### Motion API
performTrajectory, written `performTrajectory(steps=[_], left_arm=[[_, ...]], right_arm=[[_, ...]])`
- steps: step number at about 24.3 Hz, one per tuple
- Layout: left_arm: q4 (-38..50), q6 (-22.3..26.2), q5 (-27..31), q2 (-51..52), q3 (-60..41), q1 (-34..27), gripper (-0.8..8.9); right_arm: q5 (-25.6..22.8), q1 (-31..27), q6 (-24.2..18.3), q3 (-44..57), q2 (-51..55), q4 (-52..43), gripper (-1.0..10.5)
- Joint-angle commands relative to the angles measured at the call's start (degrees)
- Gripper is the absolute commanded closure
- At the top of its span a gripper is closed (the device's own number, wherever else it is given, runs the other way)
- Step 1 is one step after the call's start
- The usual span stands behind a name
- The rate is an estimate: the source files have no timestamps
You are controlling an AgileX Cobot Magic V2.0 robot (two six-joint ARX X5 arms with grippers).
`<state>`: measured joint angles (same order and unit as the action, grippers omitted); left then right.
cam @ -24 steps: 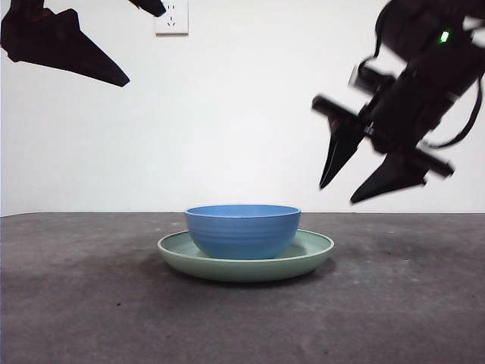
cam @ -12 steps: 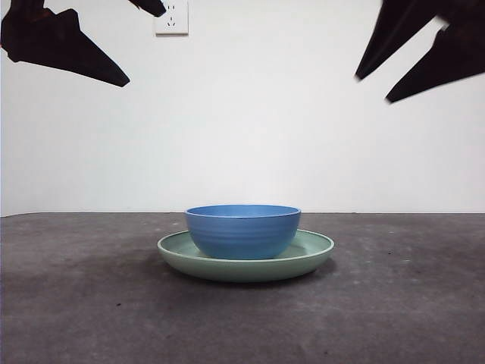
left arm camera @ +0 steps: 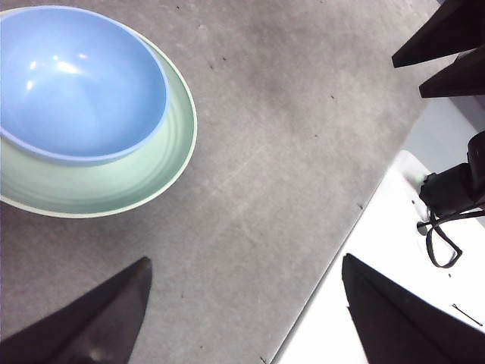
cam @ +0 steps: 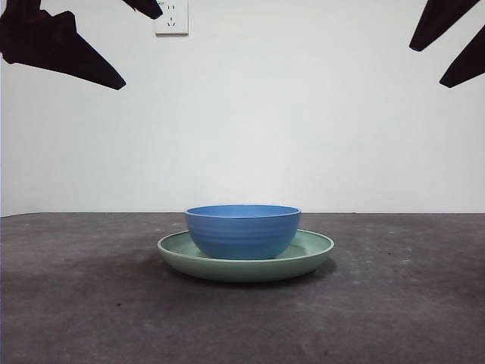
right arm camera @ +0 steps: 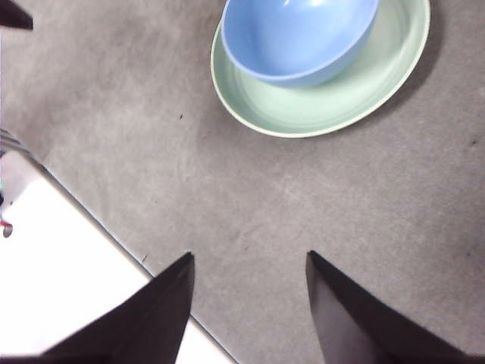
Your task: Pick up the blue bowl, put it on the green plate, put it on desk
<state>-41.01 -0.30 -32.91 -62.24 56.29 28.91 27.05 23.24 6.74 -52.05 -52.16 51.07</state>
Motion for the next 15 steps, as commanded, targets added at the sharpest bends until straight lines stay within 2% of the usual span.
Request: performTrajectory(steps=[1, 11, 13, 15], left_arm=[[-0.13, 0.72, -0.15, -0.24, 0.63, 0.42, 4.11], [-0.13, 0.72, -0.15, -0.24, 0.63, 0.42, 4.24], [-0.13, 0.72, -0.15, -0.24, 0.63, 0.42, 5.14], [-0.13, 0.72, -0.15, -0.24, 0.63, 0.42, 6.73]], right_arm=[[0.13, 0.37, -1.57, -0.98, -0.52, -0.48, 7.1], [0.13, 0.37, -1.62, -0.98, -0.52, -0.92, 7.1], [0.13, 0.37, -1.64, -0.98, -0.52, -0.92, 7.2], [0.13, 0.37, -1.7, -0.98, -0.52, -0.9, 8.0]])
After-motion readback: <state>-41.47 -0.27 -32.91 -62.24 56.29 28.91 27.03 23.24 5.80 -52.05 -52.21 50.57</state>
